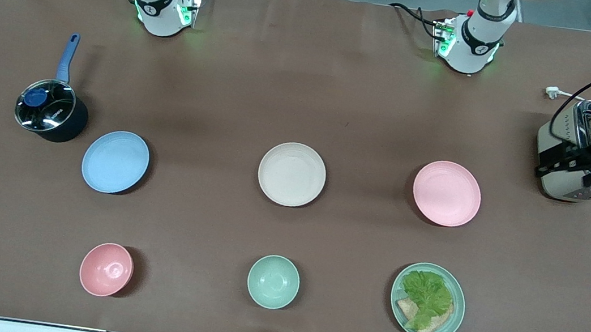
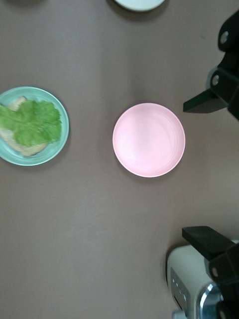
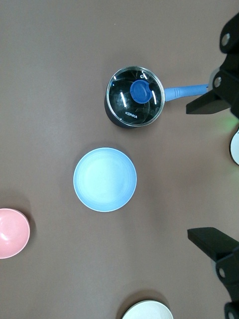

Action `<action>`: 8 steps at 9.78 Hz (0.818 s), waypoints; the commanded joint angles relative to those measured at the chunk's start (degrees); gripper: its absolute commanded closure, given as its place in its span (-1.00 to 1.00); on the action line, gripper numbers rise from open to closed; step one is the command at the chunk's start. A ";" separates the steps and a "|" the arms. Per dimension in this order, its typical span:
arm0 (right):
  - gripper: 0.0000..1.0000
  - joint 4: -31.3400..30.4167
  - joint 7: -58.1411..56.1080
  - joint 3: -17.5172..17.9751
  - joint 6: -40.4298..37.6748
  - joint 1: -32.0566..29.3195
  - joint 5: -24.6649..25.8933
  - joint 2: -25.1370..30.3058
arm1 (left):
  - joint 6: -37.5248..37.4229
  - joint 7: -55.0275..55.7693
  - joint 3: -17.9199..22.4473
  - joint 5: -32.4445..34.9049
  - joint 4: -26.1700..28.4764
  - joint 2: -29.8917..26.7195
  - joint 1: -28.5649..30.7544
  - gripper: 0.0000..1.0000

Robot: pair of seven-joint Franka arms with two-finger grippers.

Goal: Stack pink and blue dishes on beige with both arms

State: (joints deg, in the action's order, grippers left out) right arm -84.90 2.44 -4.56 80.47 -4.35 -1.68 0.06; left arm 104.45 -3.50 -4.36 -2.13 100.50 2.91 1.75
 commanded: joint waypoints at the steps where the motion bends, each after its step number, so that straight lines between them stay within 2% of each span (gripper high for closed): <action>1: -1.00 -0.97 -0.42 -0.53 0.13 0.22 -0.78 0.73 | 6.61 -5.61 -0.38 -0.95 5.93 4.44 0.01 -1.00; 3: -1.00 -0.97 -0.50 -1.59 0.48 1.45 -0.78 0.73 | 9.79 -9.23 -0.65 -1.04 6.20 11.74 0.00 -1.00; 5: -1.00 -0.97 -0.50 -1.68 0.57 1.37 -0.78 0.73 | 16.36 -11.87 -0.74 -1.39 8.12 16.58 0.00 -1.00; 8: -1.00 -0.71 -0.68 -1.68 0.65 1.45 0.00 0.56 | 19.37 -16.43 -0.65 -1.48 7.96 24.40 1.75 -0.93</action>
State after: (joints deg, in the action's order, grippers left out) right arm -85.07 2.42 -5.55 80.60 -3.60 -1.71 0.05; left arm 121.35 -16.81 -4.85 -2.35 108.24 23.71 2.00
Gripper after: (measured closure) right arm 0.000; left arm 0.022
